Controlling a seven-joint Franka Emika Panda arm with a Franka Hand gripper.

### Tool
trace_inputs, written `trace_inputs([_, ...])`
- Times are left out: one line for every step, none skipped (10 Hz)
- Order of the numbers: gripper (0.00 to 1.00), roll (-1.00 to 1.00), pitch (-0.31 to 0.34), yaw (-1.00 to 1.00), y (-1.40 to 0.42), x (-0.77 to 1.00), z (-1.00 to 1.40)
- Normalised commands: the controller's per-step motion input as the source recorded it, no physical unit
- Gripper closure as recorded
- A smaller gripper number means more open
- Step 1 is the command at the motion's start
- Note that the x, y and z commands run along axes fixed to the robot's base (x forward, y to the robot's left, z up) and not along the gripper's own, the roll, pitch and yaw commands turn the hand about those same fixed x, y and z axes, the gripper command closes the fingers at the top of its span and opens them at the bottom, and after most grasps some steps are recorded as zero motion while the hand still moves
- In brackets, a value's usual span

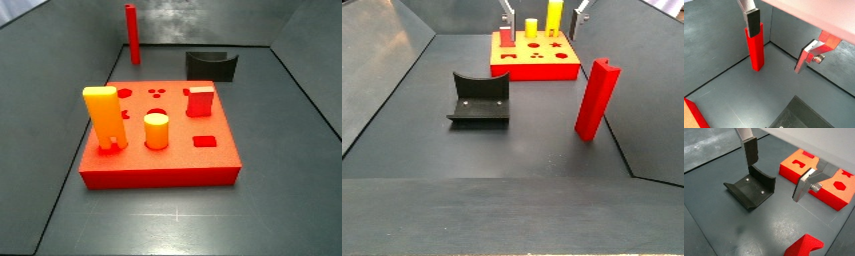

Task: Pick up the arch object. Move up. Move to above the board. Insert the arch object.
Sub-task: Pick up the arch object.

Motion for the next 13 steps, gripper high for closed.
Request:
trace_inputs([0.00,0.00,0.000,0.00,0.05,0.00,0.00])
trace_inputs([0.00,0.06,0.000,0.25,0.27,-0.13,-0.10])
trace_inputs([0.00,0.07,-0.001,0.35,0.43,-0.69,-0.13])
trace_inputs([0.00,0.05,0.000,0.34,0.44,-0.67,-0.05])
trace_inputs([0.00,0.06,-0.073,0.27,0.39,-0.86,-0.01])
trace_inputs([0.00,0.08,-0.079,0.29,0.29,-0.89,0.00])
trace_inputs([0.00,0.11,-0.047,0.26,0.17,-0.92,0.00])
trace_inputs([0.00,0.05,-0.026,0.09,0.14,-0.60,-0.26])
trace_inputs([0.00,0.03,-0.011,0.00,0.00,-0.20,-0.56])
trace_inputs([0.00,0.05,-0.006,0.10,0.00,0.00,-0.65])
trace_inputs([0.00,0.05,-0.007,0.17,0.00,0.00,-0.68])
trace_inputs([0.00,0.09,0.000,0.21,0.00,0.01,-0.64])
trace_inputs([0.00,0.14,0.000,0.19,0.00,0.02,-0.51])
